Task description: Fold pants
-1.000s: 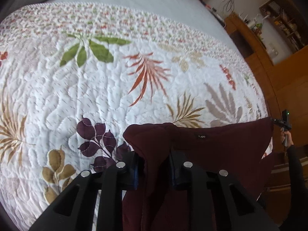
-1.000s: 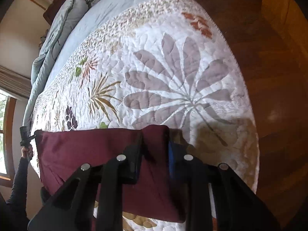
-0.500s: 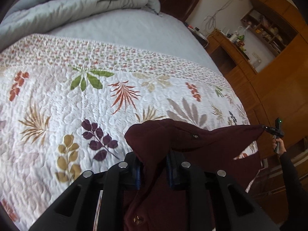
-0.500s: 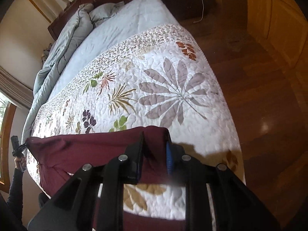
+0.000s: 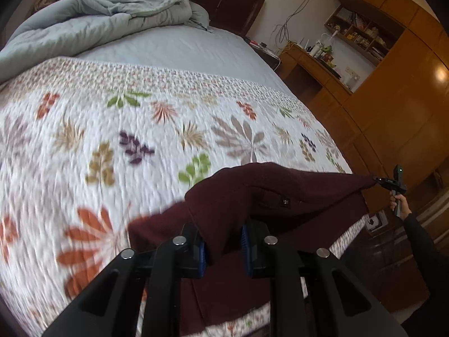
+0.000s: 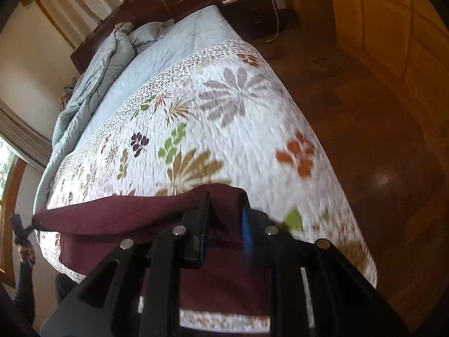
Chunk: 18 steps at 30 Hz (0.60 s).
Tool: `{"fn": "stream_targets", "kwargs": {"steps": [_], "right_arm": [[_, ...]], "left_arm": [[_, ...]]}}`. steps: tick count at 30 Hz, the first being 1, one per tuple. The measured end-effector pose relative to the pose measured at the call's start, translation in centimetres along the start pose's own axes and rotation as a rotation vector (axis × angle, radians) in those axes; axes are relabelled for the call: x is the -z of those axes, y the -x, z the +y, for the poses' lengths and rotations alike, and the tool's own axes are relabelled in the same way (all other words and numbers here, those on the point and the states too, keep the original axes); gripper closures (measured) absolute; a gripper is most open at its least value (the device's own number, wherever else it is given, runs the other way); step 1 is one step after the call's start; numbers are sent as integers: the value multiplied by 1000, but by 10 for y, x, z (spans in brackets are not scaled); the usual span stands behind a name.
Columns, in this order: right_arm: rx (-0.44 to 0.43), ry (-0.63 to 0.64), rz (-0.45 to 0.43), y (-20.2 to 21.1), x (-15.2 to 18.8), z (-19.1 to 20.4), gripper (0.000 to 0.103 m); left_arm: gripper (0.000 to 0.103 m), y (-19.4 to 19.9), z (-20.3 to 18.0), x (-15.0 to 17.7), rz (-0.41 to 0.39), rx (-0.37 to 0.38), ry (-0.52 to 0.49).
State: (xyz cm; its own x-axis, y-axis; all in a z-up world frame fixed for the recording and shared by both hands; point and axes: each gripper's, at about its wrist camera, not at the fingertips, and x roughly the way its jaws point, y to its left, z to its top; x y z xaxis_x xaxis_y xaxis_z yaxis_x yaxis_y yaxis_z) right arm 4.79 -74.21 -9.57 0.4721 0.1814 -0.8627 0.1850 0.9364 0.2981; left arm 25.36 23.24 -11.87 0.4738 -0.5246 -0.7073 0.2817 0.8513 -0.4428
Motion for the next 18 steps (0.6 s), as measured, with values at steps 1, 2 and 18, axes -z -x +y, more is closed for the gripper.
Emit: {"fn": "stream_targets", "kwargs": {"steps": [1, 2, 18], "right_arm": [[-1, -4, -6, 4, 9, 0, 83], [0, -4, -14, 9, 22, 0, 83], [127, -133, -6, 14, 124, -12, 40]], "left_arm": [[83, 2, -1, 13, 5, -14, -8], [83, 4, -1, 29, 14, -20, -9], [20, -7, 12, 142, 215, -334, -96]]}}
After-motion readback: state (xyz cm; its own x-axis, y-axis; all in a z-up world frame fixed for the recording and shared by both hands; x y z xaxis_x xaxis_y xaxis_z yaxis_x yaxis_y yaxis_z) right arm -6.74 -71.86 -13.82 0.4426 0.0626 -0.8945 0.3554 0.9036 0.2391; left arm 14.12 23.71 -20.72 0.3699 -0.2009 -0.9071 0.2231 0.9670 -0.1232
